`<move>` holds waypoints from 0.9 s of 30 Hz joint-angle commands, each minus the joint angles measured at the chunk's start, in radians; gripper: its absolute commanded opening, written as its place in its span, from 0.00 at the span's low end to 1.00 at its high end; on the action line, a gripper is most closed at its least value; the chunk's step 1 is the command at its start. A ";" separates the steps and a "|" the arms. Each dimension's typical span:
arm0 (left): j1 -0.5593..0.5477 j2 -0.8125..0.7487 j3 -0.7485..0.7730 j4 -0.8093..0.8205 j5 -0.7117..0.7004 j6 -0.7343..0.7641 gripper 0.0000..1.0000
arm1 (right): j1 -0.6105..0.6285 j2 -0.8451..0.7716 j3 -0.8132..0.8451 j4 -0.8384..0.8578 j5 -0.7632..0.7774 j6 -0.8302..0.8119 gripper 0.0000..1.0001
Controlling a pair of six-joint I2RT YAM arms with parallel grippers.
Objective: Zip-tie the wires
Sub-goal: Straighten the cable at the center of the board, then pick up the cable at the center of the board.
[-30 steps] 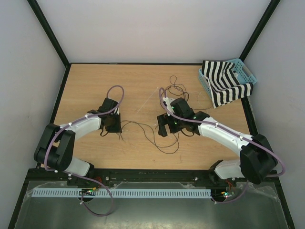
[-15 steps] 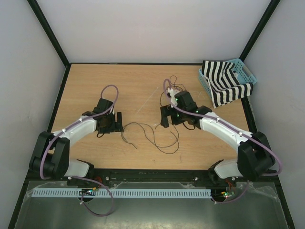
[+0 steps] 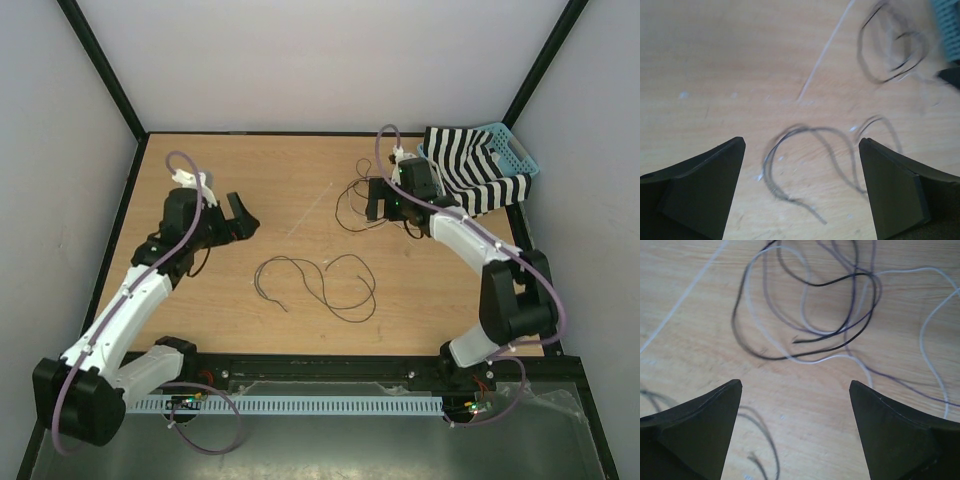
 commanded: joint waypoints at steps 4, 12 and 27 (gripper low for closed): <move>0.007 -0.045 0.130 0.254 0.061 -0.043 0.99 | -0.035 0.194 0.134 0.047 0.027 -0.062 0.97; 0.018 0.079 0.305 0.323 0.155 -0.114 0.99 | -0.023 0.306 0.245 0.098 -0.146 -0.061 0.87; 0.025 0.037 0.216 0.382 0.186 -0.122 0.99 | 0.029 0.558 0.438 0.091 -0.209 -0.056 0.71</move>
